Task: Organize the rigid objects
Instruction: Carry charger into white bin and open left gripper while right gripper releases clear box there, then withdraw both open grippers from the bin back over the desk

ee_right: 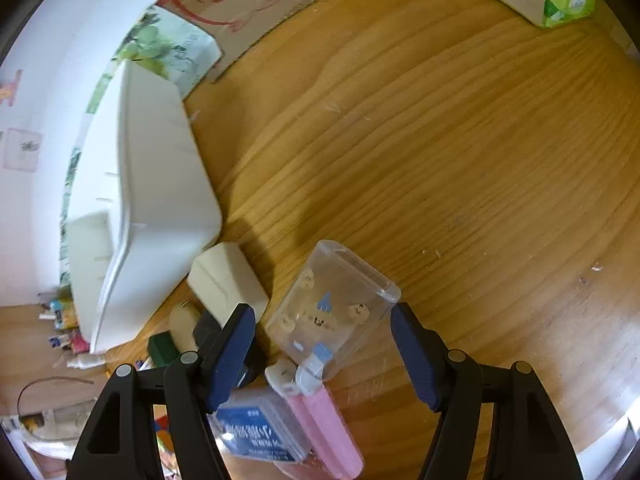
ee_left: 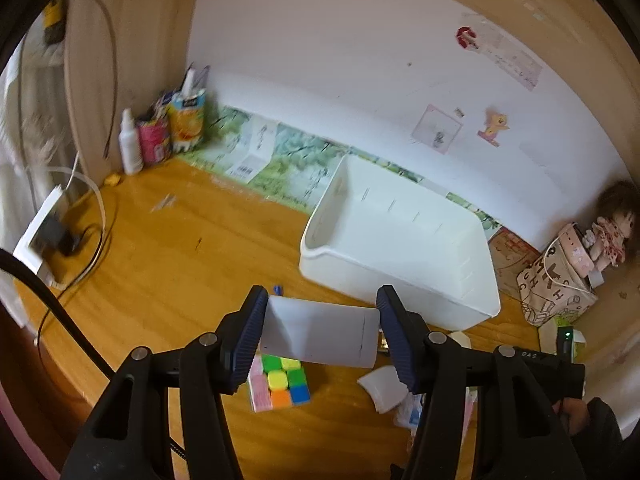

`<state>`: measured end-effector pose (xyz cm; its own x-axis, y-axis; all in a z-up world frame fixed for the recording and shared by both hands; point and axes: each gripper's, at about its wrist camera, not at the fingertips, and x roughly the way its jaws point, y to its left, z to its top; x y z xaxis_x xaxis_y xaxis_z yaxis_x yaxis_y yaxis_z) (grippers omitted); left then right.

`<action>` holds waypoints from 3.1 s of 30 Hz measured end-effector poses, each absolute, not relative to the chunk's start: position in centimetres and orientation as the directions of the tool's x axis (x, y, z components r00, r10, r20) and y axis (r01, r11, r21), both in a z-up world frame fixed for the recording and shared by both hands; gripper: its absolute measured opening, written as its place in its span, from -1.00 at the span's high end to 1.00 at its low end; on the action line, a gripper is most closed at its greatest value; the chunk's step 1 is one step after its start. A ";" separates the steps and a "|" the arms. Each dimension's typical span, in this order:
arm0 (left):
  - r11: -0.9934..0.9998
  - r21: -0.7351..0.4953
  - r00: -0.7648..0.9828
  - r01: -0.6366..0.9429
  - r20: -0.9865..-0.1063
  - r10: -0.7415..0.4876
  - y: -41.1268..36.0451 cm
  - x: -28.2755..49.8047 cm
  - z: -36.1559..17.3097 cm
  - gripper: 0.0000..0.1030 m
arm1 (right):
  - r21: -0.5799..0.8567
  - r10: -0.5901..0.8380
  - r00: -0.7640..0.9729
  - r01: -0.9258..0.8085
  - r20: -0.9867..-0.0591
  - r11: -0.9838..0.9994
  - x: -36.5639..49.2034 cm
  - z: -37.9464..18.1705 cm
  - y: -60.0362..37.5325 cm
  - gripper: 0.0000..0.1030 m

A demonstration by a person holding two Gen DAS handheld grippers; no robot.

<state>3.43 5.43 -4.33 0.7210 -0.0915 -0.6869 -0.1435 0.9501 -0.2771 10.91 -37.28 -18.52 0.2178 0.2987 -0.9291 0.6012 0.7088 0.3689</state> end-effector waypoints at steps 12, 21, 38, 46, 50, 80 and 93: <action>0.961 -0.275 0.732 -0.035 -0.662 -0.162 6.1 8.2 -3.5 -0.16 | 0.270 0.191 0.192 0.637 -0.963 0.722 11.9 -18.8 -36.6 -0.17; 0.955 -0.285 0.706 0.077 -0.661 -0.254 5.5 11.7 -3.7 -0.16 | 0.282 0.166 0.234 0.661 -0.958 0.695 10.7 -18.0 -35.8 -0.10; 0.940 -0.284 0.691 0.189 -0.642 -0.333 4.5 17.3 -4.0 -0.16 | 0.262 -0.156 0.583 0.567 -0.797 0.781 10.0 -7.1 -33.7 -0.09; 0.940 -0.291 0.674 0.180 -0.660 -0.333 4.0 18.8 -5.2 -0.16 | 0.230 -0.173 0.735 0.413 -0.656 0.881 12.5 -4.9 -29.6 -0.10; 0.938 -0.301 0.657 0.171 -0.675 -0.336 3.7 19.4 -5.9 -0.16 | 0.206 -0.114 0.787 0.294 -0.606 0.934 13.5 -4.7 -27.2 -0.10; 0.951 -0.243 0.642 0.190 -0.703 -0.307 1.3 21.1 -7.3 -0.24 | 0.125 0.098 0.821 -0.032 -0.563 0.992 17.2 -6.5 -19.6 -0.47; 0.951 -0.245 0.758 0.187 -0.579 -0.298 4.3 16.3 -2.0 -0.44 | 0.060 0.024 0.886 0.004 -0.464 0.998 11.9 -1.8 -18.0 -0.67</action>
